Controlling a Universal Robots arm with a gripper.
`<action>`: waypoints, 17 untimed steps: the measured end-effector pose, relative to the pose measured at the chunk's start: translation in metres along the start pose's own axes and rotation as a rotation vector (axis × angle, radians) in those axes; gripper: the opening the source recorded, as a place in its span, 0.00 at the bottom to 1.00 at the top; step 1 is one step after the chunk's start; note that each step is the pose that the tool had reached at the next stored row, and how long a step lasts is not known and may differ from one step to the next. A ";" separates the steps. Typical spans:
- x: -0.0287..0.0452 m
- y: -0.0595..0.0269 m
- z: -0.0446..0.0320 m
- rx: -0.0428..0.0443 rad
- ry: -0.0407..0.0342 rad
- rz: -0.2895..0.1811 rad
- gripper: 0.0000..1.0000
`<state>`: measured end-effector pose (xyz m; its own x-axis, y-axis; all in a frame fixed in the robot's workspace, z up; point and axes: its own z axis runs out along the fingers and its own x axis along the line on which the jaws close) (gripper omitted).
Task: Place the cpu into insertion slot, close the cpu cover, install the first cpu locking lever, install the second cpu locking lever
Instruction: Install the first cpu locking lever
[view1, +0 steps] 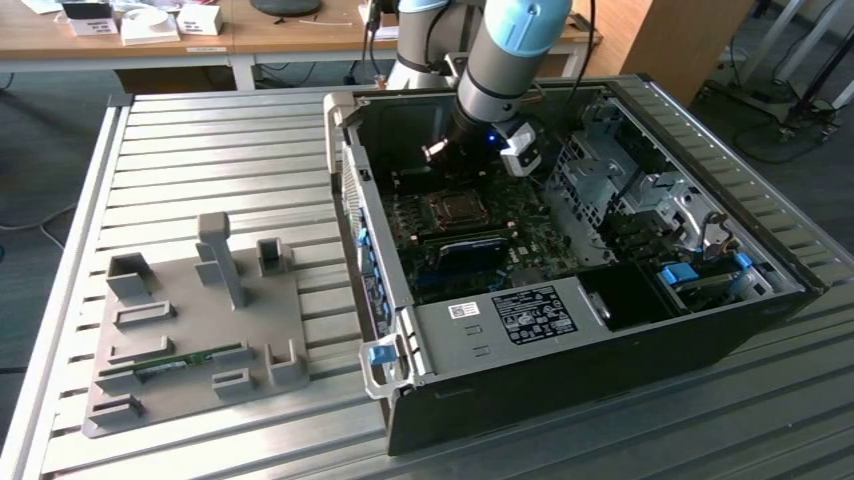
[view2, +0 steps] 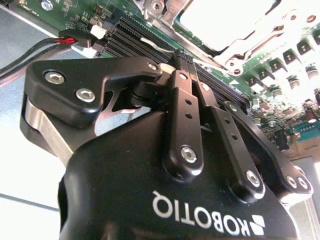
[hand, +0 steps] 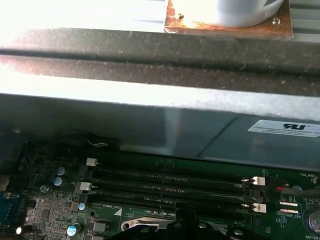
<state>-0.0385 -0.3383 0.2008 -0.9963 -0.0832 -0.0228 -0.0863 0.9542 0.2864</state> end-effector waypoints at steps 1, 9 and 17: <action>0.0000 -0.0001 0.0003 0.0001 0.0000 0.000 0.11; 0.0000 -0.0005 0.0016 0.0003 0.0001 0.000 0.11; 0.0001 -0.0009 0.0029 0.0019 0.0003 0.000 0.11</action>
<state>-0.0385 -0.3383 0.1977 -0.9963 -0.0833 -0.0225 -0.0863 0.9548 0.2845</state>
